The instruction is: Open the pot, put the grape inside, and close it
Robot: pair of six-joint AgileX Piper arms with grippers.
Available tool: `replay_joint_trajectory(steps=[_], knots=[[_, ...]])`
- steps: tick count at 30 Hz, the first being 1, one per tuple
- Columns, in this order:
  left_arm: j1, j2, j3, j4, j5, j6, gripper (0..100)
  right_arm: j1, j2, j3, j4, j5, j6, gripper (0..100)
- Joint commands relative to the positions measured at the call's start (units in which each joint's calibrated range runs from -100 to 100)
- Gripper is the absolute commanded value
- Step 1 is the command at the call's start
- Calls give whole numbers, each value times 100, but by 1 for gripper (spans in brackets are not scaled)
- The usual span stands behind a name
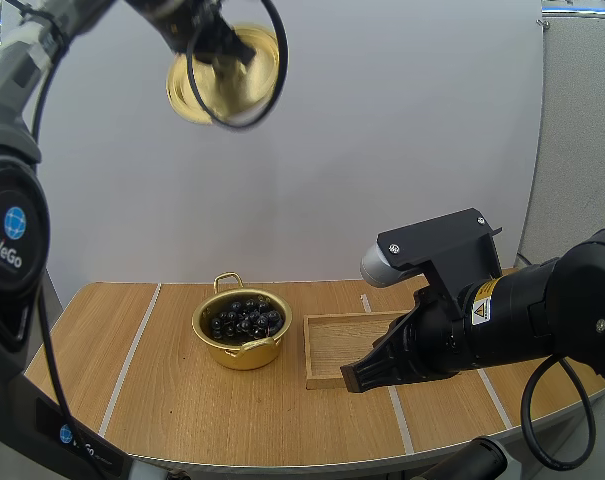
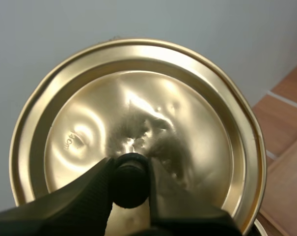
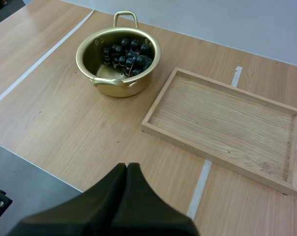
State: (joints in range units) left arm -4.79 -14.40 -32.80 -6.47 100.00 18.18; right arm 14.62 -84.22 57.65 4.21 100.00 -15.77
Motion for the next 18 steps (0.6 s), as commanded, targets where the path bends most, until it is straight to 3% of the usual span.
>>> replay_joint_trajectory(steps=[1,10,18], knots=[[-14,98,2057,-529,0,470,0,-24,-46,-3,29,0,-3,0],[-14,373,3664,-531,0,823,0,-24,-46,-3,29,0,-3,0],[-14,740,4418,-528,0,860,0,-24,-46,-3,29,0,-3,0]])
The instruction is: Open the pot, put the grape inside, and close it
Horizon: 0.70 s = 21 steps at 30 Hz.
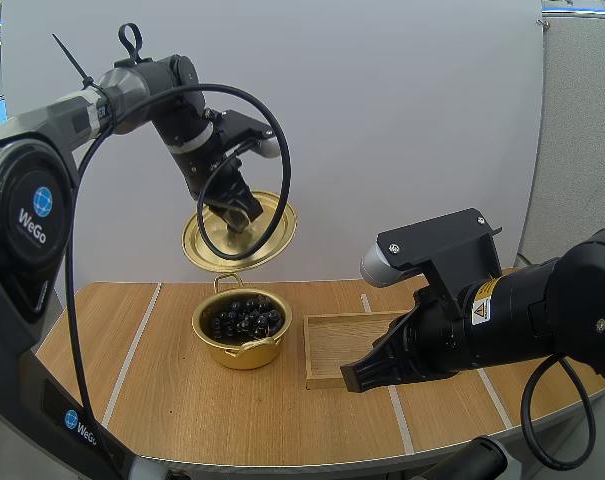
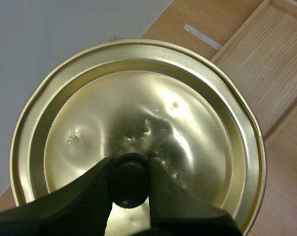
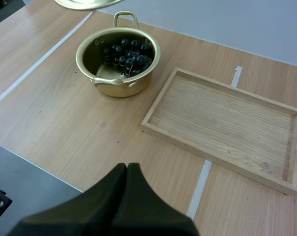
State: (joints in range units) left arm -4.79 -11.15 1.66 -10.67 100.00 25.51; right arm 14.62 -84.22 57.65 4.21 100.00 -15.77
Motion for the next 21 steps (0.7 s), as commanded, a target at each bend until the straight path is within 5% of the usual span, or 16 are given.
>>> replay_joint_trajectory(steps=[1,21], knots=[[-14,521,1031,-108,0,126,0,-24,-46,-3,29,0,-3,0],[-14,1644,1083,196,-306,134,0,-24,-46,-3,29,0,-3,0]])
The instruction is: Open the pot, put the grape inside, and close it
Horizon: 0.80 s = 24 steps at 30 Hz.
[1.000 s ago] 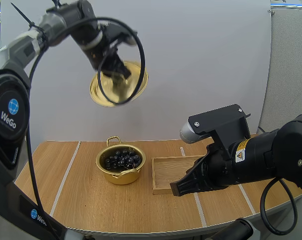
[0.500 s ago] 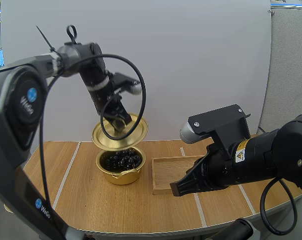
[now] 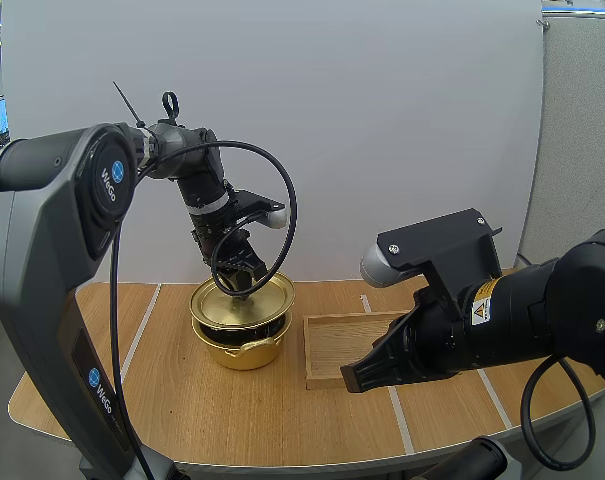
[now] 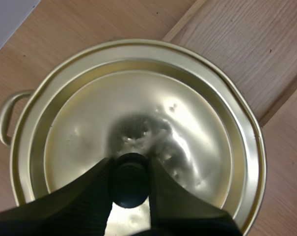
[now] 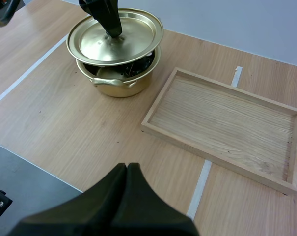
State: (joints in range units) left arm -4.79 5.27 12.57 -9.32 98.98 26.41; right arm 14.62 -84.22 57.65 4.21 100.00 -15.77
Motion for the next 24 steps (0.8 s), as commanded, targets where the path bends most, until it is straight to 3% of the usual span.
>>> replay_joint_trajectory(steps=[1,24], knots=[[-14,1,-8,86,-270,44,0,-24,-46,-3,29,0,-3,0],[-14,217,5,431,-1171,9,0,-71,-46,-3,29,0,-3,0]])
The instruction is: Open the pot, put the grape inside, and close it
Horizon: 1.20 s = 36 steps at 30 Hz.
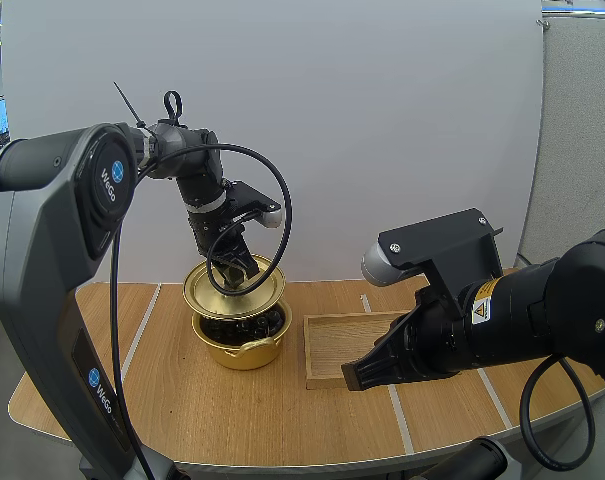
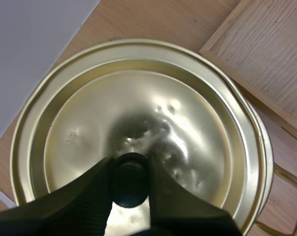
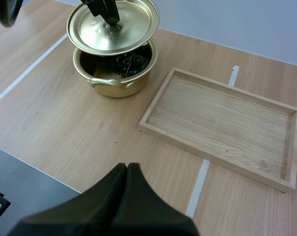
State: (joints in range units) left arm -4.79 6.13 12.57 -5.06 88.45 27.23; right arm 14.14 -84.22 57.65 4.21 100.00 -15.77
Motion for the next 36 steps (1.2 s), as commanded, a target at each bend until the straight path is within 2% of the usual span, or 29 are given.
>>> replay_joint_trajectory(steps=[1,11,20,34,36], knots=[[-14,188,5,6,-140,-77,0,-23,-46,-3,29,0,-3,0],[-14,581,5,130,-326,-208,0,-23,-46,-3,29,0,-12,0],[-14,581,-7,856,-444,-541,0,-23,-46,-3,29,0,-12,0],[-14,581,-7,982,-833,-692,0,-23,-46,-3,29,0,-12,0],[-14,581,-7,982,-777,-731,5,-23,-46,-3,29,0,-12,0]])
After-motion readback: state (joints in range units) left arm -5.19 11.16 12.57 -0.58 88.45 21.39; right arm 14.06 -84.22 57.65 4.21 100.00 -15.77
